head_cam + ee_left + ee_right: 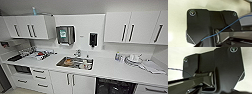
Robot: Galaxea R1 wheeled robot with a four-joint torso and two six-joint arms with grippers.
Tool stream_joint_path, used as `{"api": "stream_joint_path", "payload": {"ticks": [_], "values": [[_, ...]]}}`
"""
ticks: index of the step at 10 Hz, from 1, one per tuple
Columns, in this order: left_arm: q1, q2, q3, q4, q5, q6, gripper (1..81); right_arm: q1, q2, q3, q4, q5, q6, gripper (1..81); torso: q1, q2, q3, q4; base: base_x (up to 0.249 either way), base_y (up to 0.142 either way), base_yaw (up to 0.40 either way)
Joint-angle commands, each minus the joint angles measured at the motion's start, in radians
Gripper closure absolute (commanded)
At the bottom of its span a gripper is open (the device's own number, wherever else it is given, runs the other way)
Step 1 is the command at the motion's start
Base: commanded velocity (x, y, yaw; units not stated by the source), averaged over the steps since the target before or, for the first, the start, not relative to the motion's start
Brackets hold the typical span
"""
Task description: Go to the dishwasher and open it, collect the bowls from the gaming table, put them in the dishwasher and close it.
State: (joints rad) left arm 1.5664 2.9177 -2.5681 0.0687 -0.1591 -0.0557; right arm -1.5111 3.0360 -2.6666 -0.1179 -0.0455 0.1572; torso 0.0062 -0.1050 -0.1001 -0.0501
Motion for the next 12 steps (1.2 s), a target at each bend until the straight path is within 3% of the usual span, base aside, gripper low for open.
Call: {"api": "stream_joint_path", "payload": {"ticks": [1,7,10,12], "values": [[-0.042,-0.009,0.003,0.000,0.044,0.002,1.0,0.053,0.002,0.004,-0.009,-0.053,-0.001,1.0,0.000,0.000,0.000,0.000,0.000,0.000,0.351],[-0.042,-0.038,0.045,0.011,0.027,0.002,1.0,0.054,-0.004,0.051,-0.013,-0.042,-0.002,1.0,0.000,0.000,0.000,0.000,0.000,0.000,0.355],[-0.038,-0.153,0.219,0.014,0.015,0.004,1.0,0.041,-0.099,0.216,-0.016,0.007,-0.002,1.0,0.000,0.000,0.000,0.000,0.000,0.000,0.356],[-0.038,-0.173,0.244,0.014,0.015,0.004,1.0,0.045,-0.193,0.323,-0.013,0.023,-0.001,1.0,0.000,0.000,0.000,0.000,0.000,0.000,0.356]]}}
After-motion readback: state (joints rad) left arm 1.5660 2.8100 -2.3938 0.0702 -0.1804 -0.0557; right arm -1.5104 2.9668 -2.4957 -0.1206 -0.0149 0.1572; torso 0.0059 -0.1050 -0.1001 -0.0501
